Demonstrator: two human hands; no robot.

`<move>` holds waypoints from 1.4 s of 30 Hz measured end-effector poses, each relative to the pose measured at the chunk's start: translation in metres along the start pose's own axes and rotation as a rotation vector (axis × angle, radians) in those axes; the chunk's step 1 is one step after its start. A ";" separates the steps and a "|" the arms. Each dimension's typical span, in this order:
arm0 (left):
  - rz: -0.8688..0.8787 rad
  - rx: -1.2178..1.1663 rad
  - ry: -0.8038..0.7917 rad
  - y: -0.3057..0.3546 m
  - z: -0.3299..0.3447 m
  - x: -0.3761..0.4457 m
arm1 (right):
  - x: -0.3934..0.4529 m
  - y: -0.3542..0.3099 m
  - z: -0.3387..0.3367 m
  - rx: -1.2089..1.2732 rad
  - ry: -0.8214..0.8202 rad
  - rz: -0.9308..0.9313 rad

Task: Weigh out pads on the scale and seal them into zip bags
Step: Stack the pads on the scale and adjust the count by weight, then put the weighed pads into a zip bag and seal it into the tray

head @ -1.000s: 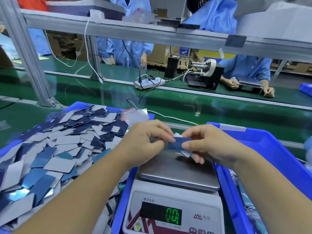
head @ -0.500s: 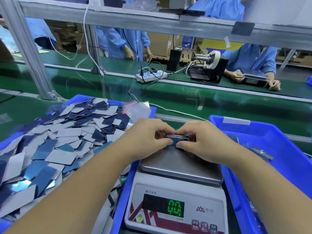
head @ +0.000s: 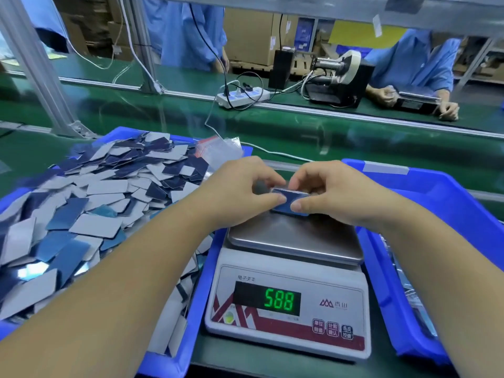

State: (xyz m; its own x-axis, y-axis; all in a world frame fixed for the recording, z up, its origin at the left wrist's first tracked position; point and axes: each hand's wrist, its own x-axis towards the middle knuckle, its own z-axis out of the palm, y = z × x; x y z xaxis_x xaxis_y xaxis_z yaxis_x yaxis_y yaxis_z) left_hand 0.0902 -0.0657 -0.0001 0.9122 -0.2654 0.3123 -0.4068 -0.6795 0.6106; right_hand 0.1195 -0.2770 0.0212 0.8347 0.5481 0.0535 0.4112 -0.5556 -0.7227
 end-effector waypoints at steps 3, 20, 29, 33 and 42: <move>-0.060 -0.077 0.061 -0.006 -0.005 0.001 | -0.002 0.004 -0.005 0.035 -0.047 0.051; -0.501 0.103 -0.014 -0.041 -0.026 0.001 | 0.002 0.021 -0.014 0.116 0.228 0.116; -0.515 0.273 -0.070 -0.047 -0.024 -0.001 | 0.002 0.025 -0.013 0.067 0.257 0.121; -0.525 0.310 -0.053 -0.048 -0.022 0.001 | 0.001 0.021 -0.010 -0.009 0.230 0.109; -0.629 0.188 0.325 -0.063 -0.034 0.005 | 0.001 0.007 -0.004 -0.122 0.142 0.000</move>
State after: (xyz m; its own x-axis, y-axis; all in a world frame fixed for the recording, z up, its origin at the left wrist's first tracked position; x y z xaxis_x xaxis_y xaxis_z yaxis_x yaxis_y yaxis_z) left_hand 0.1187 -0.0012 -0.0125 0.8977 0.4097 0.1620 0.2309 -0.7506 0.6191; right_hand 0.1248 -0.2831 0.0193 0.8747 0.4588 0.1566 0.4452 -0.6324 -0.6339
